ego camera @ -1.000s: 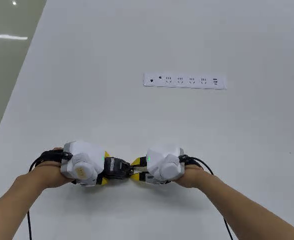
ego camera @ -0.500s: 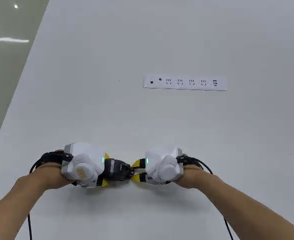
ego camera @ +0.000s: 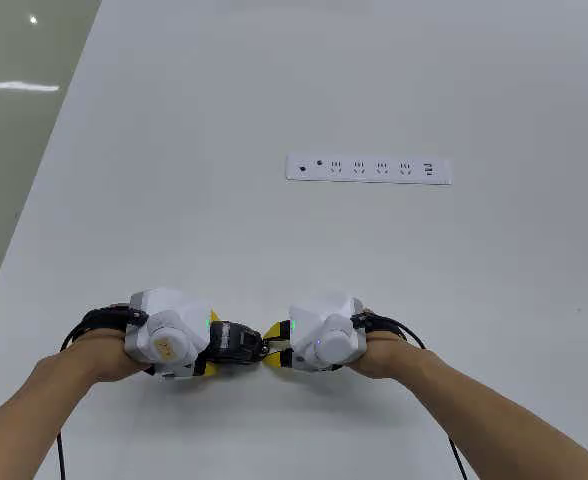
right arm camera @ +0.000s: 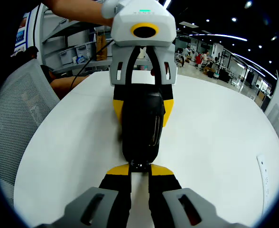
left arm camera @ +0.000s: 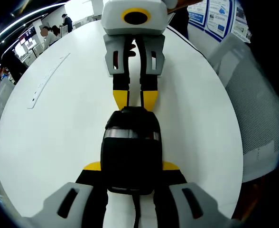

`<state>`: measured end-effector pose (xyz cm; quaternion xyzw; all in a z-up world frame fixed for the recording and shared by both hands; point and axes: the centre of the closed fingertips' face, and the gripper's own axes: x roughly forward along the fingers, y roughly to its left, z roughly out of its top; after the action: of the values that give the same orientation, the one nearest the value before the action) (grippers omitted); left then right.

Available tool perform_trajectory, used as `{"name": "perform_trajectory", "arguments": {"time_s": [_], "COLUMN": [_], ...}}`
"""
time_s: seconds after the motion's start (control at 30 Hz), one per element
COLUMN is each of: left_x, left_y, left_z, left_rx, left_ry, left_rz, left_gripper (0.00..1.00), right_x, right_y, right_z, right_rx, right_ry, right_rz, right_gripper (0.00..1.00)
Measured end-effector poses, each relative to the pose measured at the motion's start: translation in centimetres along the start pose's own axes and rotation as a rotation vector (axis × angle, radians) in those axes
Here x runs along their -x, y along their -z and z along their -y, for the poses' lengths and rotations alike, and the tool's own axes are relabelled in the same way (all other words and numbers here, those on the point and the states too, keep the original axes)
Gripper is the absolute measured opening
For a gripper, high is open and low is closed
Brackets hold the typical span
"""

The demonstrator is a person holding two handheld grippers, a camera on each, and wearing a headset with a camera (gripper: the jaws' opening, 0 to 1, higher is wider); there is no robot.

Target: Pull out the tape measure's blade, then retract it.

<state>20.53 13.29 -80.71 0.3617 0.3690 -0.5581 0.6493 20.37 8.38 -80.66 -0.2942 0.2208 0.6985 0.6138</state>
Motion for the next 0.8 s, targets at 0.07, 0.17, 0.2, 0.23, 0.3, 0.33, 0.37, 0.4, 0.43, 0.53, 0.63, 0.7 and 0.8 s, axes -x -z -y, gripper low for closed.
{"name": "perform_trajectory", "arguments": {"time_s": [0.07, 0.17, 0.2, 0.23, 0.3, 0.33, 0.37, 0.4, 0.43, 0.53, 0.63, 0.7, 0.8], "left_x": [0.0, 0.1, 0.1, 0.1, 0.1, 0.1, 0.1, 0.2, 0.2, 0.1, 0.1, 0.1, 0.2], "left_y": [0.0, 0.0, 0.0, 0.1, 0.1, 0.1, 0.1, 0.1, 0.1, 0.1, 0.2, 0.2, 0.2], "left_z": [0.0, 0.0, 0.0, 0.0, 0.0, 0.0, 0.0, 0.0, 0.0, 0.0, -0.1, -0.1, -0.1], "left_rx": [0.0, 0.0, 0.0, 0.0, -0.001, 0.0, 0.001, 0.002, 0.002, 0.002, 0.001, 0.002, 0.002], "left_ry": [0.0, 0.0, -0.001, -0.001, -0.002, -0.002, -0.003, -0.003, -0.003, -0.002, -0.003, -0.003, -0.002], "left_rz": [0.001, 0.005, 0.007, 0.008, 0.011, 0.012, 0.013, 0.013, 0.012, 0.012, 0.012, 0.013, 0.012], "left_gripper": [0.32, 0.32, 0.32, 0.32, 0.32, 0.32, 0.32, 0.32, 0.32, 0.32, 0.32, 0.32, 0.32], "right_x": [0.1, 0.2, 0.2, 0.3, 0.4, 0.4, 0.5, 0.6, 0.6, 0.7, 0.8, 0.9, 1.0], "right_y": [0.0, -0.1, 0.0, 0.0, 0.0, 0.0, 0.1, 0.1, 0.2, 0.3, 0.4, 0.4, 0.5], "right_z": [0.0, -0.1, -0.1, -0.1, -0.1, -0.1, 0.0, 0.0, 0.0, 0.0, 0.0, 0.0, 0.0], "right_rx": [0.001, 0.0, 0.0, 0.0, 0.0, 0.001, 0.001, 0.002, 0.002, 0.007, 0.012, 0.014, 0.015], "right_ry": [-0.002, -0.003, -0.003, -0.003, -0.003, -0.002, -0.002, -0.002, -0.002, -0.002, -0.003, -0.003, -0.005], "right_rz": [-0.001, -0.001, -0.001, -0.002, -0.003, -0.003, -0.003, -0.003, -0.004, -0.008, -0.011, -0.012, -0.014], "right_gripper": [0.12, 0.12, 0.12, 0.12, 0.12, 0.12, 0.12, 0.12, 0.12, 0.12, 0.12, 0.12, 0.12]}}
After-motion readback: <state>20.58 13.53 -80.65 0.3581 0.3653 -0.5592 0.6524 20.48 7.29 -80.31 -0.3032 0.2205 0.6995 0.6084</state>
